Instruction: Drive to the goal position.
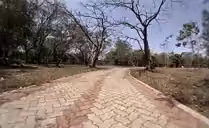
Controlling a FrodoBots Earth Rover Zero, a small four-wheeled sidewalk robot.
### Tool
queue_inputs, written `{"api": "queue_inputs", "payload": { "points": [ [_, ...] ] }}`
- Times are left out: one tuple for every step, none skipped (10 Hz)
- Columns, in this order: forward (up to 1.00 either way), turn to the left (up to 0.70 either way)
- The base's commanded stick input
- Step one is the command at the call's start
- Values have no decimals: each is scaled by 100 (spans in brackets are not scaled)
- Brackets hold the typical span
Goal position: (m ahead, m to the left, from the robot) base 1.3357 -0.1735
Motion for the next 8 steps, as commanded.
{"api": "queue_inputs", "payload": {
  "points": [
    [100, 0],
    [100, 0],
    [100, 0],
    [100, 0],
    [100, 0],
    [100, 0],
    [100, 0],
    [100, 0]
  ]
}}
